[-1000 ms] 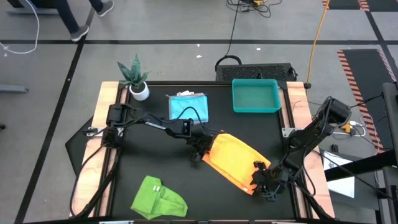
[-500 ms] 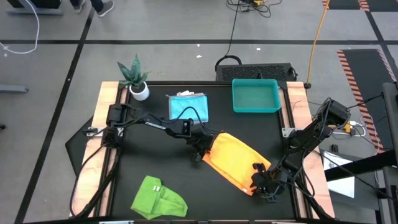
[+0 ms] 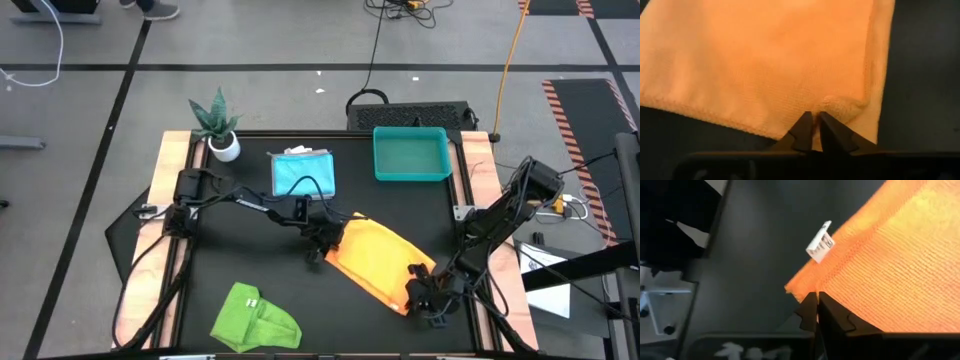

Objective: Fold microfiber towels
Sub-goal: Fold the yellow microfiber towel

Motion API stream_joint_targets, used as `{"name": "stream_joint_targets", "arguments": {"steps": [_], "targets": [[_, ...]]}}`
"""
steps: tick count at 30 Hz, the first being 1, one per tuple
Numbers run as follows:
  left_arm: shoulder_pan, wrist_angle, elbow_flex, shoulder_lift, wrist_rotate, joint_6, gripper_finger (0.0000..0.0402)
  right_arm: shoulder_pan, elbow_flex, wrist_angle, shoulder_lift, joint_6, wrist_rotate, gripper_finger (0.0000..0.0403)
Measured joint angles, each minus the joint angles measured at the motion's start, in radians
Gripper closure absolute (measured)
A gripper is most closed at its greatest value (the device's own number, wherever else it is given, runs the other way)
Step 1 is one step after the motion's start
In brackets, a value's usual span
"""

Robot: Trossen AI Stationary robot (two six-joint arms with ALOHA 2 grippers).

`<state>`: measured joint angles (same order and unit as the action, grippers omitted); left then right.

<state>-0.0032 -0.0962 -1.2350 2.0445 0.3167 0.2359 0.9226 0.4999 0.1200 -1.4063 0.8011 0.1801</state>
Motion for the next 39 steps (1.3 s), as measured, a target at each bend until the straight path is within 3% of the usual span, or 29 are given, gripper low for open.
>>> {"name": "stream_joint_targets", "arguments": {"steps": [3,17,29,39], "targets": [[0.008,-0.008,0.000,-0.002,0.001,-0.007,0.0395,0.002,0.000,0.004,0.022,0.000,0.002,0.0402],[0.051,-0.014,0.000,-0.065,0.137,-0.047,0.0400,0.002,0.000,0.067,0.138,0.051,0.007,0.0402],[0.048,-0.013,0.000,-0.075,0.159,-0.085,0.0401,0.002,0.001,0.169,0.126,0.036,0.000,0.0403],[0.006,-0.040,-0.001,-0.077,0.157,-0.085,0.0401,0.003,0.001,0.227,0.007,0.072,-0.027,0.0403]]}}
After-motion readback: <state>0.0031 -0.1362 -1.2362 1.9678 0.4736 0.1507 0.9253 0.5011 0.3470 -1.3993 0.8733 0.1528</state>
